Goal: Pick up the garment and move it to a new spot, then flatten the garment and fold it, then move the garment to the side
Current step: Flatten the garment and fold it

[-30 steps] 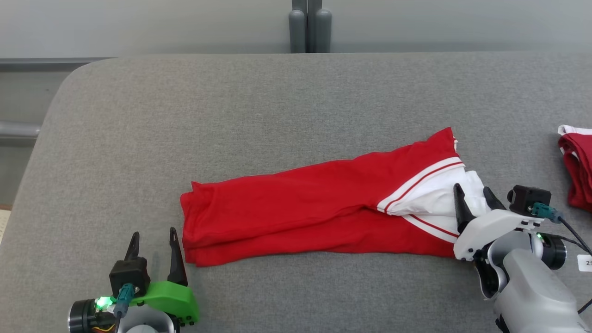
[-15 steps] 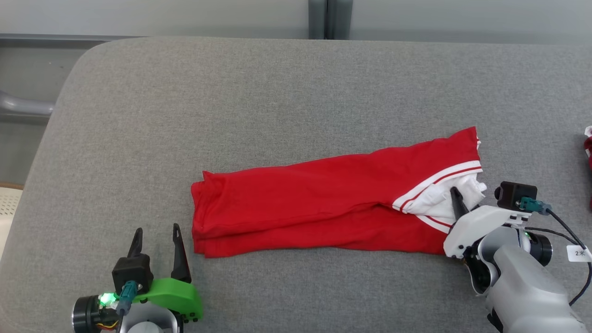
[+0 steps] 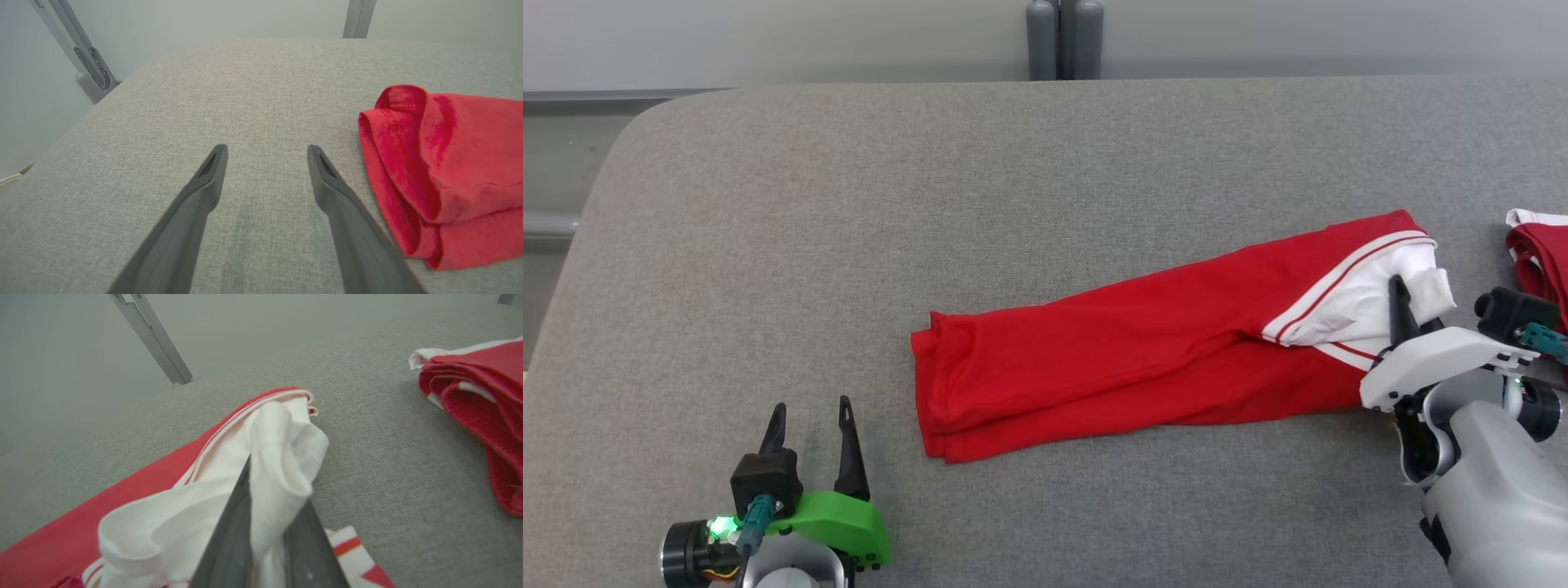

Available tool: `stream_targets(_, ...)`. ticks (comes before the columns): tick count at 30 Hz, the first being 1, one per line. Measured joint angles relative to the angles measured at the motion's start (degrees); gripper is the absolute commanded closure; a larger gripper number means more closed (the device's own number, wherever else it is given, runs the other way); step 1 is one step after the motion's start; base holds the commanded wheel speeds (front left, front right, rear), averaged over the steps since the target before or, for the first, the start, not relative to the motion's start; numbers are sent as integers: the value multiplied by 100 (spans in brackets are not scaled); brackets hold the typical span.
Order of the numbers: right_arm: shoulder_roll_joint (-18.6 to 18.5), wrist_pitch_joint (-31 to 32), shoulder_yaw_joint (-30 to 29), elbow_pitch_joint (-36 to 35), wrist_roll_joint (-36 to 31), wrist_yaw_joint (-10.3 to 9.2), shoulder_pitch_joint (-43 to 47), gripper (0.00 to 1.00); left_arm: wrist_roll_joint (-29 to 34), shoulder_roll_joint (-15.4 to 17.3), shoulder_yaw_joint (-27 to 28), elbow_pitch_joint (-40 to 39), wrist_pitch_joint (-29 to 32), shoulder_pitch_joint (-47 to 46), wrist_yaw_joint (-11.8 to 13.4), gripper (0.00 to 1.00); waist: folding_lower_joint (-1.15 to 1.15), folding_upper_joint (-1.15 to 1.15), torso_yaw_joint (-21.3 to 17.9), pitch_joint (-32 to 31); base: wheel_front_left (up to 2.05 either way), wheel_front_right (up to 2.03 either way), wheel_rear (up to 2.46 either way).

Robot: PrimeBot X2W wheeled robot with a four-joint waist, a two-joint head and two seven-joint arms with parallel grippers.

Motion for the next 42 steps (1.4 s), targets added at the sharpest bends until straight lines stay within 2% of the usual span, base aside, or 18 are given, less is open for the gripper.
stream_targets(6,393,-4,498,-946,-10,-4,343,100,-41,-1,-115,62,-1,-16,-1,0,0,0,-42,-111,0,0,0)
stream_targets(17,556,134,2124,-1816,650,-5,564,100,-42,-1,-407,108,0,-1,-49,0,0,0,381,-245,0,0,0)
stream_targets(26,694,288,3025,-1742,882,-5,386,100,-131,-2,-861,136,-1,-13,-53,0,0,0,1065,-272,0,0,0)
stream_targets(33,818,226,3328,-1304,932,-5,207,100,-183,0,-935,167,-1,-7,19,0,0,0,1550,-262,0,0,0)
stream_targets(34,826,218,3328,-1245,939,-5,176,82,-186,-1,-931,164,-1,-5,25,0,0,0,1592,-260,0,0,0)
stream_targets(35,838,171,3316,-1179,944,-5,141,57,-186,0,-917,159,-1,-4,33,0,0,0,1632,-255,0,0,0)
stream_targets(36,851,137,3289,-1135,942,-5,114,0,-186,0,-895,154,0,0,49,0,0,0,1656,-246,0,0,0)
stream_targets(42,856,21,2870,-913,660,-5,-10,0,-191,1,-787,105,0,2,97,0,0,0,1499,-220,0,0,0)
